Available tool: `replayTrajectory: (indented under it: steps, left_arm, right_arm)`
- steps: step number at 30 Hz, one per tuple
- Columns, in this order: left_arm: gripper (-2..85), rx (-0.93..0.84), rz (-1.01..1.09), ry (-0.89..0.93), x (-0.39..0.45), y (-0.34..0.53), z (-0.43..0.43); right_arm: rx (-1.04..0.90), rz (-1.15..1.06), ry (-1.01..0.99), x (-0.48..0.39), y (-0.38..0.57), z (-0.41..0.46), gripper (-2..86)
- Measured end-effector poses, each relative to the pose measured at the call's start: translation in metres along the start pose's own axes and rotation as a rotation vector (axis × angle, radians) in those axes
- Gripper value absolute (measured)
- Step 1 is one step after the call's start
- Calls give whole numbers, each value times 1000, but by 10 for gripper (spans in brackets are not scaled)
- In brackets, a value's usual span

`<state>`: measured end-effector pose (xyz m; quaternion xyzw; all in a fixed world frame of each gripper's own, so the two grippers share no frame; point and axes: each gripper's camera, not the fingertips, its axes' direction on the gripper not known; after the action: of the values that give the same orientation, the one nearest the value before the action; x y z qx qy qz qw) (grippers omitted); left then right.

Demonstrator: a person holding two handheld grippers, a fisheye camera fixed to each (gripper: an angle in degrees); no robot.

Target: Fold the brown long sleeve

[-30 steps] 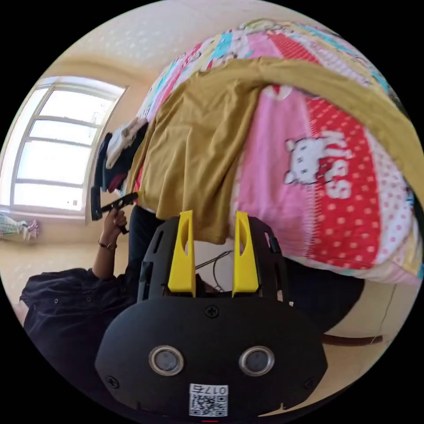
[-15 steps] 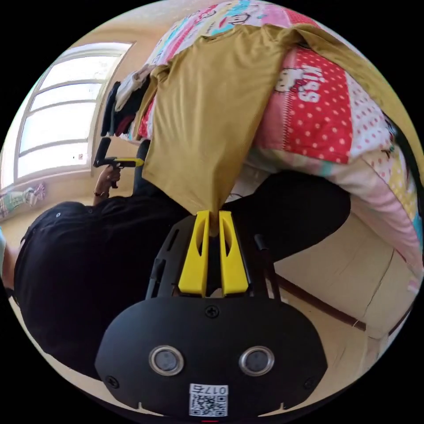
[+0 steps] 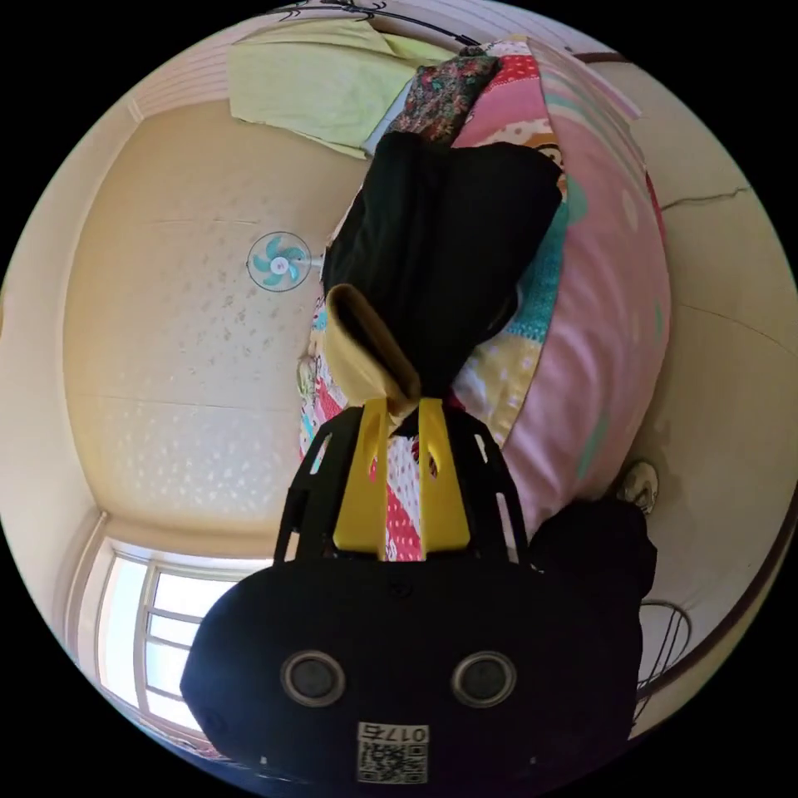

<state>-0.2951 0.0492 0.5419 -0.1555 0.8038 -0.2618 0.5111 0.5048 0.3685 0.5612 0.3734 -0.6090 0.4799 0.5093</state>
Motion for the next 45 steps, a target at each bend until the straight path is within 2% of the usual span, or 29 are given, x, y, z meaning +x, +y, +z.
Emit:
replayTrajectory:
  steps: [2,6,9,12,16,19,21,24,26,28,31,33,35,40,42,45]
  left_arm:
    - [92,20,-24,-10,-5,2,-4]
    - [103,56,-85,53,-29,5,-15]
    - [112,79,-110,122,-44,7,-20]
    - [112,112,-108,135,-50,10,-26]
    - [113,171,-113,139,-56,22,-36]
    - [121,221,-167,146,-71,33,-40]
    - [130,288,-230,67,-82,43,-46]
    - [163,359,-359,-21,-103,52,-49]
    - [184,372,-473,-68,-121,53,-43]
    - [178,394,-531,-51,-137,52,-34]
    - [118,388,-571,123,-163,46,-9]
    - [34,368,-555,201,-172,45,3]
    - [22,375,-511,222,-169,51,-4]
    - [12,494,-327,128,-122,80,-68]
    - [12,533,-236,100,-99,90,-92]
    - [18,579,-178,91,-81,102,-106]
  right_arm:
    - [14,-14,-95,-14,13,-28,43]
    - [169,-129,-80,-67,22,-85,36]
    - [238,-314,2,-128,6,-96,35]
    - [117,-458,-170,-201,9,-69,34]
    - [-19,-844,-298,-332,114,-10,35]
    - [-176,-959,-359,-376,210,60,36]
    - [-271,-995,-371,-377,270,110,38]
    - [-495,-1048,-283,-342,376,209,47]
    - [-832,-1056,-135,-291,456,285,62]
    - [-918,-1026,-26,-250,498,303,70]
    - [-959,-1050,-134,-219,543,278,79]
    - [-1025,-1154,-228,-221,573,256,87]
    - [-1115,-1390,-315,-234,622,222,109]
    - [-1116,-1918,-508,-256,737,153,155]
    - [-1093,-2029,-567,-260,780,141,165]
    - [-1219,-2183,-584,-256,857,143,141]
